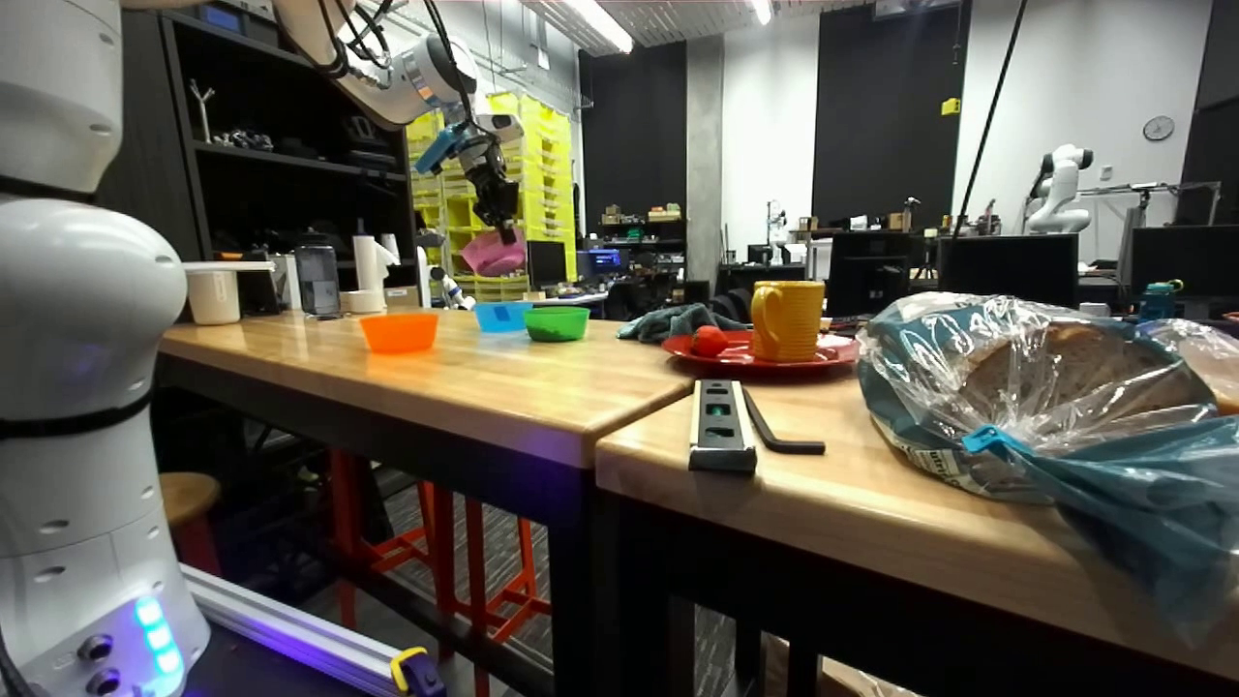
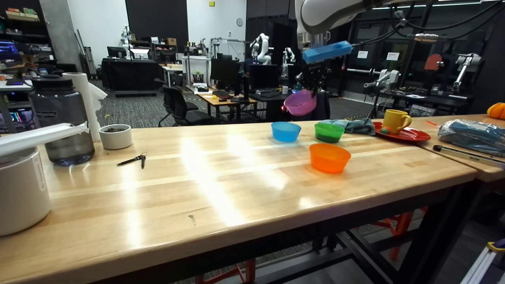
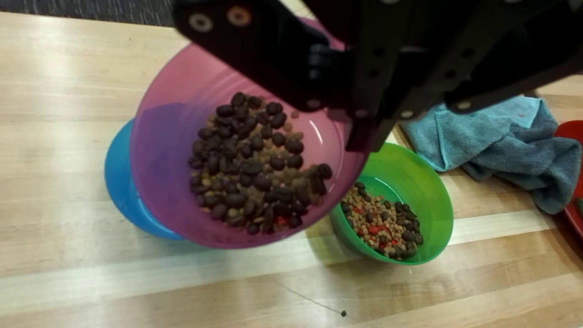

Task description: Pour the contents in the purple bowl into the blue bowl.

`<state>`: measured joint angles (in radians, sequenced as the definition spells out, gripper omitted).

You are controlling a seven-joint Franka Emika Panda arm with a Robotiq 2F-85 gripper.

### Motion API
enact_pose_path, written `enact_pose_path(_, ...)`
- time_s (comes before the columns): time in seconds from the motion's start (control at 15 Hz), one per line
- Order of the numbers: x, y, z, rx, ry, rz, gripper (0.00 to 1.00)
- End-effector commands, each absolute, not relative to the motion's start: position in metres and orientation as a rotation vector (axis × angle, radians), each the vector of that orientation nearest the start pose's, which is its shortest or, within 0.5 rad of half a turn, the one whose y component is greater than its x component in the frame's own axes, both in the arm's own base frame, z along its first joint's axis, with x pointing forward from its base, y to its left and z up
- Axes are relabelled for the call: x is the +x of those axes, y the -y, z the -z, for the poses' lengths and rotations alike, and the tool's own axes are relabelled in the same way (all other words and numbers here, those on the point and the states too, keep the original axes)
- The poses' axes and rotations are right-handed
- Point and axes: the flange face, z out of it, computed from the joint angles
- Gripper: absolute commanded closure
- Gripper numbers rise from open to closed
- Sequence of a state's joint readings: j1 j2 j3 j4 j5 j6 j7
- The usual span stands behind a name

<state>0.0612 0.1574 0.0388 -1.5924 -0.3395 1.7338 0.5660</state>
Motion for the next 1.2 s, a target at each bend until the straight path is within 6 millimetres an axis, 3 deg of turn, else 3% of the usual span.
enact_pose_path(0.0,0.615,-0.04,-0.545,-3.453,-0.733,0.176,0.99)
enact_pose_path(0.53,0.618,-0.059,-0.532,-3.576,-0.73,0.225,0.99)
enact_pose_path(1.13,0.625,-0.079,-0.524,-3.741,-0.752,0.394,0.99)
